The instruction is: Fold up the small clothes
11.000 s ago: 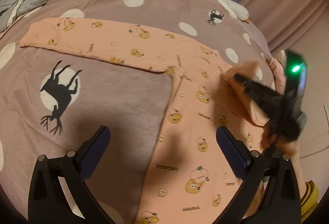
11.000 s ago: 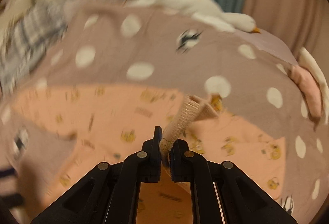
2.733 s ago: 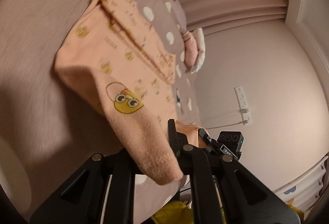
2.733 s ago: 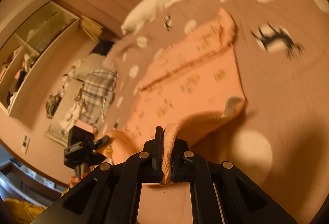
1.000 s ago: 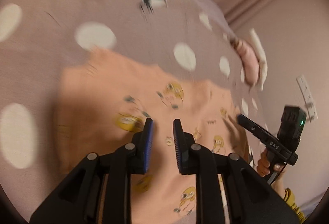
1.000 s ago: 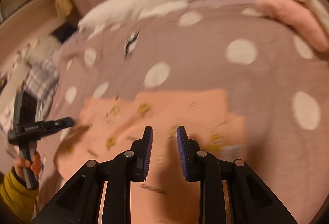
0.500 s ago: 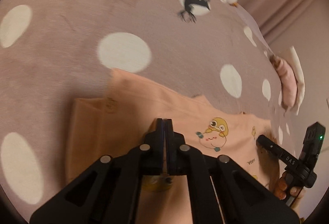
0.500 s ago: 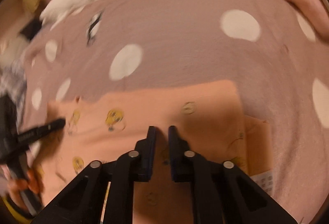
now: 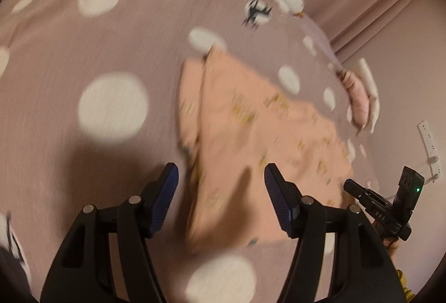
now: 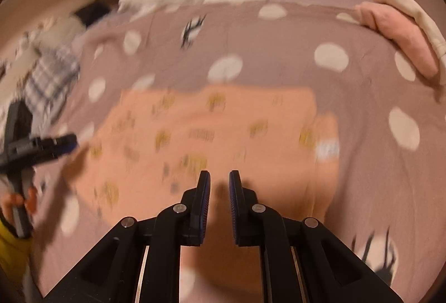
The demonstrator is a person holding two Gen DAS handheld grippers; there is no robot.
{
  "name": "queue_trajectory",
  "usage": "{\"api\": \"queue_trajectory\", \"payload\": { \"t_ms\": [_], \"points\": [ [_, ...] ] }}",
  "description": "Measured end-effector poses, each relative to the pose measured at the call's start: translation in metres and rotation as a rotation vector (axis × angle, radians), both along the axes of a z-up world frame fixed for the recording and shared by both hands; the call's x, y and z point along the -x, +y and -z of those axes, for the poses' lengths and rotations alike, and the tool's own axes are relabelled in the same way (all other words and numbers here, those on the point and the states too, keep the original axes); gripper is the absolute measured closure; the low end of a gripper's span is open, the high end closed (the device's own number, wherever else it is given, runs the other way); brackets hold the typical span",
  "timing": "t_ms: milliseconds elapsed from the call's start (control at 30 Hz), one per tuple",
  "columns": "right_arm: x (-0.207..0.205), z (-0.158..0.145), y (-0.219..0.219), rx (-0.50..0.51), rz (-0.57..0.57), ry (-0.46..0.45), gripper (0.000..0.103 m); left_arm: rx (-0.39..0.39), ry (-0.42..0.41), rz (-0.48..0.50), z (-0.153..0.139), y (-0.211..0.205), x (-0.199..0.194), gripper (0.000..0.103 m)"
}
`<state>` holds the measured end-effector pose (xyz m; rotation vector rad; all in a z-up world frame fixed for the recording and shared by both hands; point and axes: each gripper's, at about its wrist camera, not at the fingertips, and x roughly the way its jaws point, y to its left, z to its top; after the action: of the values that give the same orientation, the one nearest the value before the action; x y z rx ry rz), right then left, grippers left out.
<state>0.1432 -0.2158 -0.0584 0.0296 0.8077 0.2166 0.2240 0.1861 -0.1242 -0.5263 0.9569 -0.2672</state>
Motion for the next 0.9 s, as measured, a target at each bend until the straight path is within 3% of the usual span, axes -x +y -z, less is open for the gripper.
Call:
{"api": "queue_trajectory", "payload": {
  "t_ms": [100, 200, 300, 367, 500, 633, 800, 867, 900],
  "points": [
    [0.009, 0.020, 0.003, 0.062, 0.013, 0.054, 0.093, 0.000, 0.019, 0.005, 0.012, 0.000, 0.017, 0.040],
    [0.023, 0.023, 0.000, 0.079, 0.007, 0.089, 0.093, -0.033, 0.013, 0.026, 0.008, -0.006, 0.035, 0.040],
    [0.024, 0.019, 0.000, 0.089, 0.011, 0.118, 0.093, -0.016, 0.016, 0.038, 0.008, -0.003, 0.042, 0.039],
    [0.025, 0.008, 0.003, 0.062, 0.020, 0.115, 0.092, 0.046, 0.018, 0.031, 0.006, 0.004, 0.041, 0.038],
    [0.020, -0.015, 0.018, -0.022, -0.038, 0.021, 0.089, 0.187, 0.032, 0.017, 0.010, 0.008, 0.021, 0.035],
    [-0.026, -0.023, 0.042, -0.069, -0.040, -0.026, 0.089, 0.262, 0.049, 0.027, 0.016, -0.003, -0.002, 0.035],
    [-0.092, -0.019, 0.075, -0.127, 0.003, -0.020, 0.089, 0.315, 0.059, 0.018, 0.018, -0.010, -0.023, 0.037],
    [-0.122, -0.009, 0.085, -0.145, 0.053, 0.020, 0.089, 0.303, 0.066, 0.017, 0.017, -0.009, -0.028, 0.046],
    [-0.128, -0.004, 0.087, -0.147, 0.068, 0.036, 0.089, 0.281, 0.072, 0.017, 0.018, -0.010, -0.031, 0.056]
  ]
}}
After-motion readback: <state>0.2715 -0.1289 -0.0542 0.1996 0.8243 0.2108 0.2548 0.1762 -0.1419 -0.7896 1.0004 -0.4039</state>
